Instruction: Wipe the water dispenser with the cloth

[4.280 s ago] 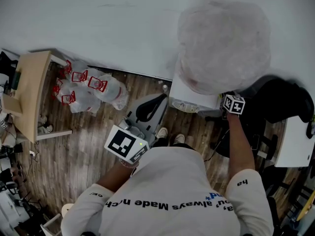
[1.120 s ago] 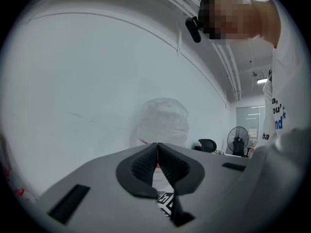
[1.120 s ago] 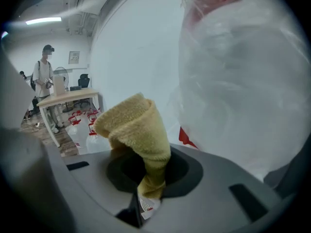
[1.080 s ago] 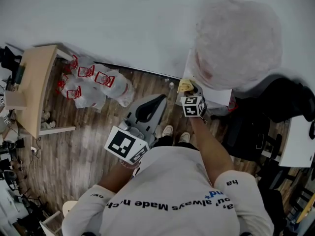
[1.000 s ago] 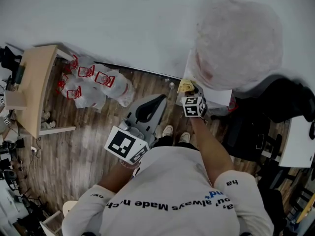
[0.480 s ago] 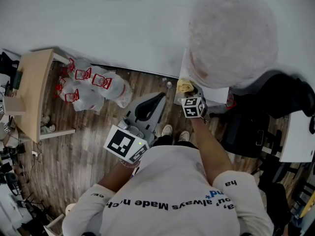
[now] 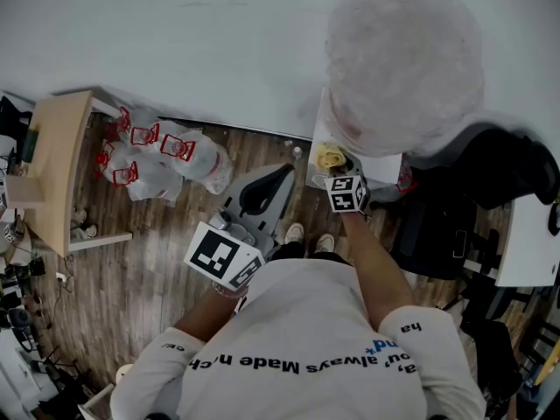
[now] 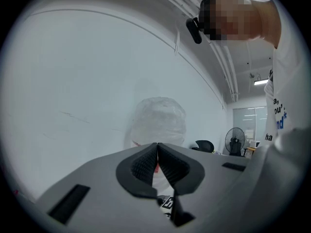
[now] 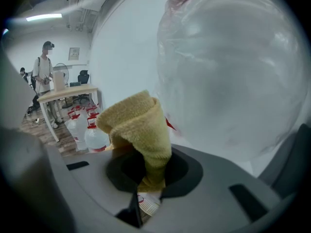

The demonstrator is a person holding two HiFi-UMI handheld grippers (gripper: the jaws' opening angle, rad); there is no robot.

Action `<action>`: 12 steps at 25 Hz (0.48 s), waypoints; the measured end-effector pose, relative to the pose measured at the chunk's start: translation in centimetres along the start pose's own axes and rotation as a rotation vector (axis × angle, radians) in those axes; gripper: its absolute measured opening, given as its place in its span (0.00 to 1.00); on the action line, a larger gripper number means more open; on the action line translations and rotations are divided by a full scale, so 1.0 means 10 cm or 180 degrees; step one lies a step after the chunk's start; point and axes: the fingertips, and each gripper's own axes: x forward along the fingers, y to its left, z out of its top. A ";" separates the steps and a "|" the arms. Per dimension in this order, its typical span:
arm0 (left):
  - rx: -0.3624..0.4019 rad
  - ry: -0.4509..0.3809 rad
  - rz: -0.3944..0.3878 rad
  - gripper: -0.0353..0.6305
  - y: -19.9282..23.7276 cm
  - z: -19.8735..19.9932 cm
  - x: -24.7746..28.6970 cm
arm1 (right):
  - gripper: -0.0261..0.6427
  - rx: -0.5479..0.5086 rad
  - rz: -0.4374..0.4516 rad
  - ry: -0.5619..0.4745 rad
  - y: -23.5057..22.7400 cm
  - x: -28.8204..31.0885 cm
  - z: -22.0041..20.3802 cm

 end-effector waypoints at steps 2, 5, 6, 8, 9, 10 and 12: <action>-0.0001 -0.0002 -0.0009 0.08 -0.02 0.00 0.01 | 0.13 0.0021 0.0006 0.0007 -0.03 -0.02 -0.02; 0.0000 -0.0004 -0.0020 0.08 -0.06 0.00 0.02 | 0.13 0.0044 0.0016 0.0004 -0.06 -0.06 -0.04; 0.0001 -0.0005 -0.0023 0.08 -0.06 0.00 0.03 | 0.13 0.0051 0.0018 0.0003 -0.08 -0.07 -0.05; 0.0000 -0.0006 -0.0034 0.08 -0.09 -0.01 0.04 | 0.13 0.0062 0.0021 0.0006 -0.11 -0.09 -0.07; -0.0001 -0.0006 -0.0041 0.08 -0.10 -0.01 0.05 | 0.13 0.0065 0.0022 0.0008 -0.13 -0.10 -0.09; -0.0003 -0.0006 -0.0050 0.08 -0.11 -0.01 0.06 | 0.13 0.0067 0.0022 0.0010 -0.14 -0.11 -0.10; -0.0006 -0.0009 -0.0066 0.08 -0.13 -0.01 0.08 | 0.13 0.0081 0.0015 0.0013 -0.18 -0.14 -0.13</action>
